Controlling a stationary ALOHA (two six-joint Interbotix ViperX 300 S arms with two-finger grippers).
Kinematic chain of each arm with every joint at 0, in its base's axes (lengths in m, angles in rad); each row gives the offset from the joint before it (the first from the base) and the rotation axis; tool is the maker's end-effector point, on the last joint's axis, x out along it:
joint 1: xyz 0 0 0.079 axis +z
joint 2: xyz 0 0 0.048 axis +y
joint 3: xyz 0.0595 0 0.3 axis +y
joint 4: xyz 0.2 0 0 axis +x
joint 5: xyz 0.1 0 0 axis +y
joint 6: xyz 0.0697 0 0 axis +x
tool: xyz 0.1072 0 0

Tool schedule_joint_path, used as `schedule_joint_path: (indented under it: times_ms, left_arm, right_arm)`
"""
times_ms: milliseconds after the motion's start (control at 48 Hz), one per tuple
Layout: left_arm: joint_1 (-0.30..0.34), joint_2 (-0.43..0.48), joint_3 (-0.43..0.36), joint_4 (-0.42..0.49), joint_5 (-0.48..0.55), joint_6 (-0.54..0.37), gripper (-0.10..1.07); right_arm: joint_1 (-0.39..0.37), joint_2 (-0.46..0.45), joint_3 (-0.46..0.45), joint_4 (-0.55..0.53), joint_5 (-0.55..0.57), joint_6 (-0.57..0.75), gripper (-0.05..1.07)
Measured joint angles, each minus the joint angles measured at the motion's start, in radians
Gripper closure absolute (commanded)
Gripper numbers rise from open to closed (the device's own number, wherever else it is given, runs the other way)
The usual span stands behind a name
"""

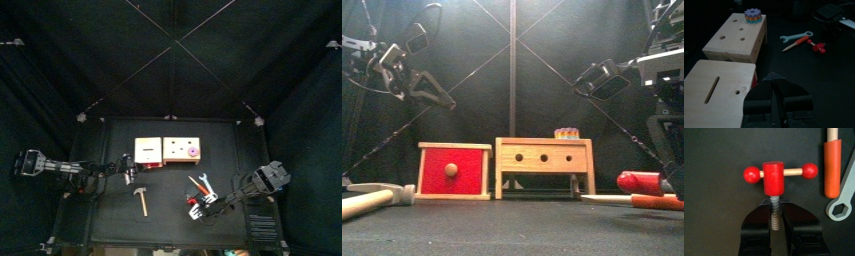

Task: Place red spinning screw below bench

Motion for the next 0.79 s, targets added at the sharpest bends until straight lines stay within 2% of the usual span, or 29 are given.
schedule_joint_path:
  times_ms: [167,542,792]
  left_arm:
    - [0.0,-0.002,0.0,-0.002,-0.002,0.0,0.58]
    - [0.0,-0.002,0.0,-0.003,-0.003,0.0,0.58]
    - [0.003,-0.002,0.0,-0.003,-0.003,0.0,0.58]
  right_arm:
    - [-0.031,0.0,-0.011,-0.124,0.002,-0.003,0.61]
    - [-0.216,0.009,-0.023,-0.39,-0.021,-0.003,0.61]
    - [-0.319,0.083,-0.028,-0.502,-0.123,-0.003,0.6]
